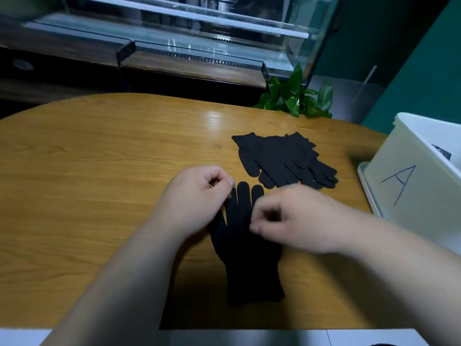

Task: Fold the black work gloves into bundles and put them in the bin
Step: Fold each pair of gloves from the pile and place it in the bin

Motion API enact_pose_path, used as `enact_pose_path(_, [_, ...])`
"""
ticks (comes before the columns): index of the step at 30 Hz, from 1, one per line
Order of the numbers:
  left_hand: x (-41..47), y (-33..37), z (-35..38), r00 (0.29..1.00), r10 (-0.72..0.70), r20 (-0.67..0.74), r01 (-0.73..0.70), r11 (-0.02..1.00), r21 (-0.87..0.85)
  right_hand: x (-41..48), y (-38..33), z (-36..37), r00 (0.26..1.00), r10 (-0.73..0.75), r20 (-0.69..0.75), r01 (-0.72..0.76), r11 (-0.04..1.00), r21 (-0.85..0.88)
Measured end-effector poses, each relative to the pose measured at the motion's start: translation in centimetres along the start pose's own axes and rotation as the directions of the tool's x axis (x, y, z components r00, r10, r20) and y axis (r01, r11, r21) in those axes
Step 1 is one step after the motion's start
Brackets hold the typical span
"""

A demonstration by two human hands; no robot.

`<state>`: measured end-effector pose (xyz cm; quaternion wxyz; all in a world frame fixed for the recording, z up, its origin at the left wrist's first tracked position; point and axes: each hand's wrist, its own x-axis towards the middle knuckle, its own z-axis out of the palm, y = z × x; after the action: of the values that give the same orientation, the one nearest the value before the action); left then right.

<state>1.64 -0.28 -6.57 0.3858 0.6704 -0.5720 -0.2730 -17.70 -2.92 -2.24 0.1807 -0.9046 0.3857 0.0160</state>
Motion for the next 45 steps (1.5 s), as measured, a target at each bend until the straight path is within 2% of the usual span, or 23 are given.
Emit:
enact_pose_path(4, [0.2,-0.3,-0.1,0.999,-0.036,0.025,0.035,0.998,0.043,3.7,4.2,-1.2,0.938,0.25,-0.238,-0.251,0.968,0.027])
enact_pose_path(8, [0.5,-0.3,-0.3,0.997,-0.068,0.036,0.065,0.995,0.07,7.3,7.5,-1.8,0.862,0.376,-0.341,-0.386,0.922,0.039])
enact_pose_path(21, [1.7,-0.9,-1.7,0.995,-0.099,0.015,0.098,0.991,0.09,16.7,9.6,-2.6,0.888,0.361,-0.284,-0.409,0.903,-0.131])
enact_pose_path(28, [1.9,-0.6,-1.9,0.993,-0.108,0.044,0.105,0.991,0.077,19.2,9.7,-2.4,0.832,0.514,-0.21,-0.544,0.83,-0.121])
enact_pose_path(35, [2.0,-0.9,-1.8,0.995,-0.103,0.012,0.102,0.992,0.068,18.4,8.0,-4.0,0.846,0.434,-0.308,-0.434,0.898,0.073])
enact_pose_path(40, [1.8,-0.7,-1.9,0.995,-0.101,0.001,0.101,0.993,0.058,16.1,6.9,-5.0,0.902,0.332,-0.277,-0.277,0.935,0.221])
enact_pose_path(45, [1.1,-0.1,-2.4,0.997,-0.07,-0.019,0.07,0.997,0.011,13.4,5.0,-7.4,0.862,0.274,-0.426,-0.177,0.951,0.254])
